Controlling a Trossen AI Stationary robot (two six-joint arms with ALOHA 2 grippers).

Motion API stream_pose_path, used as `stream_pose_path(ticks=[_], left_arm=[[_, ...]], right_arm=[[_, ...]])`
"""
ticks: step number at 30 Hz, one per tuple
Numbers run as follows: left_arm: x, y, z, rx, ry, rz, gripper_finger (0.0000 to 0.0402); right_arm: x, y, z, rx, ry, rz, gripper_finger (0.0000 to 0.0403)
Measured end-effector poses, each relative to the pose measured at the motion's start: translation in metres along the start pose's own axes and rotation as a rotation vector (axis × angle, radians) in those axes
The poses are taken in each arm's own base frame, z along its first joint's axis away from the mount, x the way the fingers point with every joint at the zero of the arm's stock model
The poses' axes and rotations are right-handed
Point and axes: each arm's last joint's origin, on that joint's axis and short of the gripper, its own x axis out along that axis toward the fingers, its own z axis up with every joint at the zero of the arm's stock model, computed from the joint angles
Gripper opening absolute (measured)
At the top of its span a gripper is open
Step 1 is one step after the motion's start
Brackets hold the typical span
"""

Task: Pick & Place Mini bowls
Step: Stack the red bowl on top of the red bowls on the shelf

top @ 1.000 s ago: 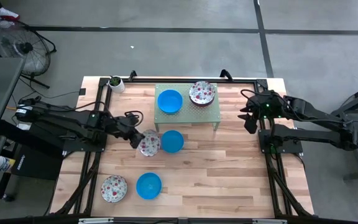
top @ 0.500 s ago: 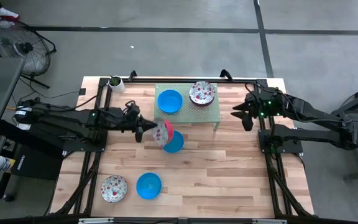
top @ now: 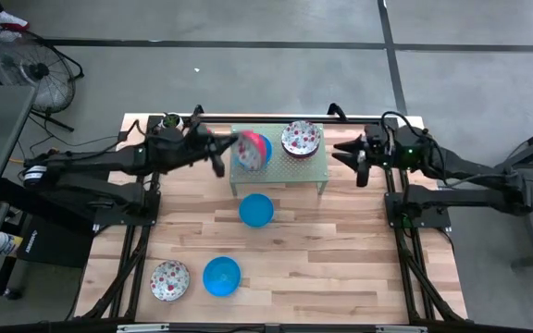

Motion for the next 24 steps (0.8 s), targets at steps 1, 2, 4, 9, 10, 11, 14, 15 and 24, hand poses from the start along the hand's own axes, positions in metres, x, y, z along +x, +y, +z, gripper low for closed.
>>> stream_pose_path(ticks=[1,2,4,9,10,11,14,15,24], left_arm=[[0.005,0.0,0.004,0.031,-0.009,0.028,0.0],[0.01,0.0,0.008,0.062,-0.017,0.048,0.0],[0.02,-0.001,0.016,0.133,-0.031,0.075,0.0],[0.043,-0.009,0.04,0.301,-0.064,0.15,0.0],[0.049,-0.011,0.043,0.343,-0.06,0.169,0.0],[0.055,-0.013,0.047,0.379,-0.055,0.188,0.0],[0.069,-0.018,0.055,0.451,-0.044,0.233,0.0],[0.072,-0.02,0.058,0.47,-0.046,0.246,0.0],[0.101,-0.03,0.069,0.589,-0.04,0.277,0.0]], right_arm=[[0.003,0.003,0.002,-0.016,-0.031,0.008,0.0139],[0.007,0.005,0.004,-0.034,-0.057,0.009,0.0139],[0.016,0.009,0.007,-0.072,-0.102,0.01,0.0139],[0.039,0.02,0.011,-0.202,-0.207,-0.034,0.0139],[0.044,0.021,0.011,-0.232,-0.223,-0.056,0.0139],[0.048,0.023,0.011,-0.26,-0.243,-0.076,0.014],[0.059,0.028,0.01,-0.338,-0.283,-0.149,0.0148],[0.062,0.03,0.01,-0.358,-0.3,-0.173,0.0152],[0.08,0.049,0.029,-0.525,-0.345,-0.336,0.0193]])
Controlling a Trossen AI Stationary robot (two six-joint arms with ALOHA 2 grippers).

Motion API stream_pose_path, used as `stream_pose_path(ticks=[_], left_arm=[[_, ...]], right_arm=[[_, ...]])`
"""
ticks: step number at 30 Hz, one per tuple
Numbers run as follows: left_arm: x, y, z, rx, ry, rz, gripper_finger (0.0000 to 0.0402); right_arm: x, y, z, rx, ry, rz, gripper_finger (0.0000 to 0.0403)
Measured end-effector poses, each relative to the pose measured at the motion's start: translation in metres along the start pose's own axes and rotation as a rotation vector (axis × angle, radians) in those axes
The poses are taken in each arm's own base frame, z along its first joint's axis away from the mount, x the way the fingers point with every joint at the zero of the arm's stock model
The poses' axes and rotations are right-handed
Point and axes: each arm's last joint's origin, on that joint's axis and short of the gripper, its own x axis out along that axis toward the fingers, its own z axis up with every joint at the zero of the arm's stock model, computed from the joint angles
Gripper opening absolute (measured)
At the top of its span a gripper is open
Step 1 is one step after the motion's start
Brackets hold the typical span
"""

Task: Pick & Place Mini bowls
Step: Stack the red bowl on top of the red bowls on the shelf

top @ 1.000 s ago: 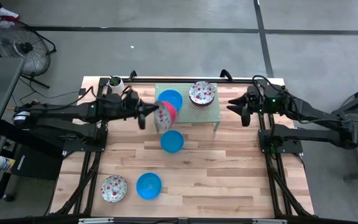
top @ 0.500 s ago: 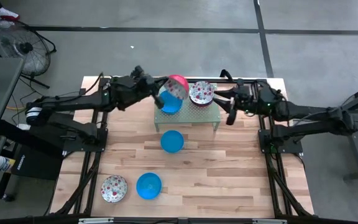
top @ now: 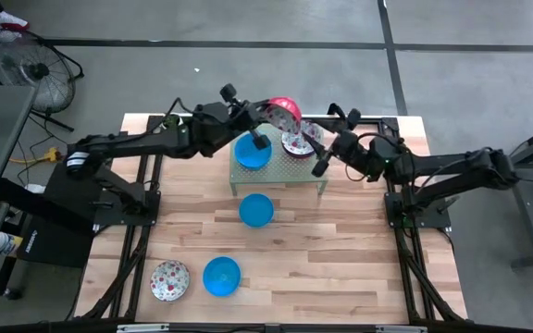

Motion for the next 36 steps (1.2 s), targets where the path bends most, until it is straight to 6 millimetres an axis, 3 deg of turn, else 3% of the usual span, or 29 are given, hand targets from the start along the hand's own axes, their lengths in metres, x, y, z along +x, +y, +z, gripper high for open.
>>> stream_pose_path(ticks=[5,14,24,29,36], left_arm=[[0.001,0.001,0.003,0.018,-0.014,-0.006,0.0],[0.001,0.002,0.007,0.05,-0.051,0.004,0.0],[-0.003,-0.003,0.011,0.077,-0.075,-0.021,0.0],[-0.003,-0.003,0.011,0.078,-0.075,-0.023,0.0],[-0.003,-0.003,0.011,0.064,-0.078,-0.022,0.0]], right_arm=[[0.015,0.003,0.013,-0.046,0.031,-0.033,0.0201],[0.027,0.007,0.013,-0.057,0.118,-0.066,0.02],[0.036,-0.009,0.007,-0.046,0.141,-0.122,0.019],[0.035,-0.008,0.007,-0.044,0.143,-0.123,0.0161],[0.036,-0.01,0.007,0.011,0.146,-0.166,0.0075]])
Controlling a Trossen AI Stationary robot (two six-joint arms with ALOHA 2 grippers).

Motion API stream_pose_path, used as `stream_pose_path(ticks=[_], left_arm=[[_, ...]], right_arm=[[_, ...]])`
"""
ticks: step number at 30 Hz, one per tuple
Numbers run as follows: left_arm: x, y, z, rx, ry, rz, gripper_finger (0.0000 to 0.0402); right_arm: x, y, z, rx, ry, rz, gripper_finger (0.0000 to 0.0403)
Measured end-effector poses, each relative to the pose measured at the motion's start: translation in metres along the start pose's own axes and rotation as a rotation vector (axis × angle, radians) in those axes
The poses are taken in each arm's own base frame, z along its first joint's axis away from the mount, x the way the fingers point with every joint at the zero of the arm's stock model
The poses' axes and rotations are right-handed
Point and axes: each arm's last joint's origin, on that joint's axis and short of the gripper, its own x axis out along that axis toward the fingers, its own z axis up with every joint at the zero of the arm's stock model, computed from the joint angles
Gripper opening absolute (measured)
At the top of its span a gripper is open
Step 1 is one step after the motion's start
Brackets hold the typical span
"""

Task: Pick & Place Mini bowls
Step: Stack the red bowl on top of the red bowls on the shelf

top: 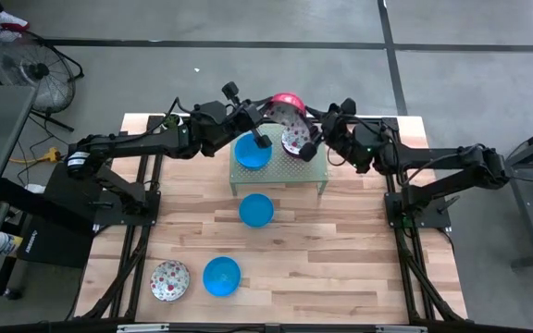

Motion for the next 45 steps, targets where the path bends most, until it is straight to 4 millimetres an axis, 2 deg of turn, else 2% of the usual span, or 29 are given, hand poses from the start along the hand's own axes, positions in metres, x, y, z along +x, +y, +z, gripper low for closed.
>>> stream_pose_path(ticks=[6,20,25,32,37,41,45], left_arm=[[0.0,0.001,0.001,0.0,-0.013,-0.006,0.0],[0.0,0.001,0.0,0.014,-0.014,-0.012,0.0001],[0.0,0.0,0.0,0.026,-0.02,-0.029,0.0001],[0.0,-0.001,0.001,0.026,-0.042,-0.068,0.0001],[0.0,-0.004,0.001,0.023,-0.065,-0.106,0.0001],[0.0,-0.005,0.001,0.023,-0.074,-0.124,0.0001],[0.0,-0.005,0.001,0.032,-0.08,-0.132,0.0]], right_arm=[[0.0,0.0,-0.001,-0.003,0.008,-0.018,0.0009],[0.008,-0.01,-0.006,0.098,0.017,0.035,0.0001],[0.012,-0.011,-0.01,0.085,0.031,0.069,0.0027],[0.017,-0.011,-0.014,0.08,0.043,0.073,0.0086],[0.023,-0.019,-0.015,0.147,0.034,0.122,0.012],[0.028,-0.021,-0.018,0.182,0.03,0.162,0.0129],[0.033,-0.022,-0.022,0.183,0.035,0.157,0.0111]])
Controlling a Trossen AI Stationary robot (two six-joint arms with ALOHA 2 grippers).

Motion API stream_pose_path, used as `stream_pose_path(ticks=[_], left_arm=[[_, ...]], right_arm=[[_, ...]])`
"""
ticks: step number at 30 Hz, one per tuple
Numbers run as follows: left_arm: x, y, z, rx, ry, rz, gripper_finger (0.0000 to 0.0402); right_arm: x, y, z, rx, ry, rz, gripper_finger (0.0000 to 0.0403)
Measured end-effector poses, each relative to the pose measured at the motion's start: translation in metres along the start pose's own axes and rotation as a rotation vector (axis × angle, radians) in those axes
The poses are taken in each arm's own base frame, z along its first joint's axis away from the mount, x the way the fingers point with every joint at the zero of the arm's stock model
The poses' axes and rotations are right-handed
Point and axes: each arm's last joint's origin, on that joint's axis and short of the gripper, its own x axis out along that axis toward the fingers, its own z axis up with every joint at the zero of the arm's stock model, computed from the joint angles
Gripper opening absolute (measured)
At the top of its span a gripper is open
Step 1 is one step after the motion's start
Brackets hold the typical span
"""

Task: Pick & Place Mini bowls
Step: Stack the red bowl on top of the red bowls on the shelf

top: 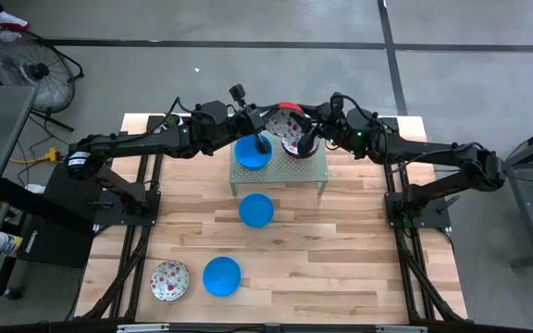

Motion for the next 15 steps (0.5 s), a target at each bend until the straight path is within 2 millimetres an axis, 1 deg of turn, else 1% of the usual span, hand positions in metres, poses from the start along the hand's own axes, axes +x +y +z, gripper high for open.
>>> stream_pose_path(ticks=[2,5,6,15], left_arm=[[0.0001,-0.0007,0.0002,0.004,-0.006,-0.009,0.0],[-0.0001,-0.0014,0.0029,-0.019,-0.045,-0.034,0.0],[-0.0002,-0.0017,0.003,-0.018,-0.048,-0.041,0.0],[0.0043,-0.005,0.0004,0.002,-0.054,-0.067,0.0004]], right_arm=[[0.0022,0.0003,-0.0023,0.002,0.008,-0.011,0.0087],[0.0039,-0.0002,-0.0038,0.016,0.014,-0.021,0.0032],[0.0049,0.0001,-0.005,0.016,0.019,-0.011,0.0025],[0.005,-0.0006,-0.0077,0.02,0.039,-0.013,0.0025]])
